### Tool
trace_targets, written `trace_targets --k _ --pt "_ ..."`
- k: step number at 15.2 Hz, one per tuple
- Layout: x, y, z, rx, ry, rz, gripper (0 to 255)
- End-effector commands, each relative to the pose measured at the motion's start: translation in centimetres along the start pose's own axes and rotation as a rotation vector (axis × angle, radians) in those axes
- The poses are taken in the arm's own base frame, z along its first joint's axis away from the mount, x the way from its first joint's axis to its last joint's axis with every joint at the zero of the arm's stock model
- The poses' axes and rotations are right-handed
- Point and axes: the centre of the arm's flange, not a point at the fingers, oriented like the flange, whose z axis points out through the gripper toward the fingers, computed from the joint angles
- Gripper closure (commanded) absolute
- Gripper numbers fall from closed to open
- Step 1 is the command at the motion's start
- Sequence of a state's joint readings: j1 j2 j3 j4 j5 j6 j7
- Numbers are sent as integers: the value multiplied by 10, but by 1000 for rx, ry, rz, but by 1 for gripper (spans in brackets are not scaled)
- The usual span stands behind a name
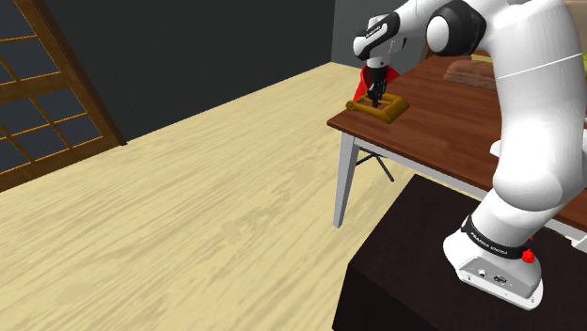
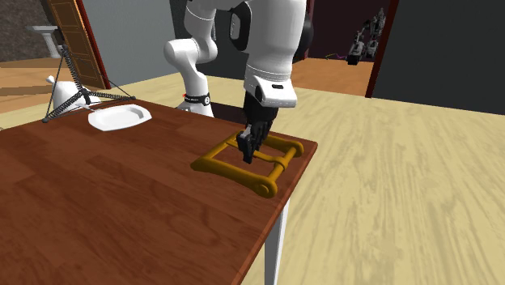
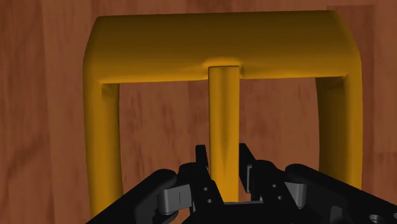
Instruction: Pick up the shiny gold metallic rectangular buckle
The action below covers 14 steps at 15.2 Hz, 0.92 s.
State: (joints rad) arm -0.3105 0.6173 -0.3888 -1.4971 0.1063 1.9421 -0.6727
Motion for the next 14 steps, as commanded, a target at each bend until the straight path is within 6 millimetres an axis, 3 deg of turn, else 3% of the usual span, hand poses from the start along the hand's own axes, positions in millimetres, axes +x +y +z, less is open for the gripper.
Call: trace_targets --k 1,12,14 --pt "-1 0 -10 0 0 0 255" --pt "-11 1 -67 0 0 0 255" --pt "-11 1 -68 0 0 0 255"
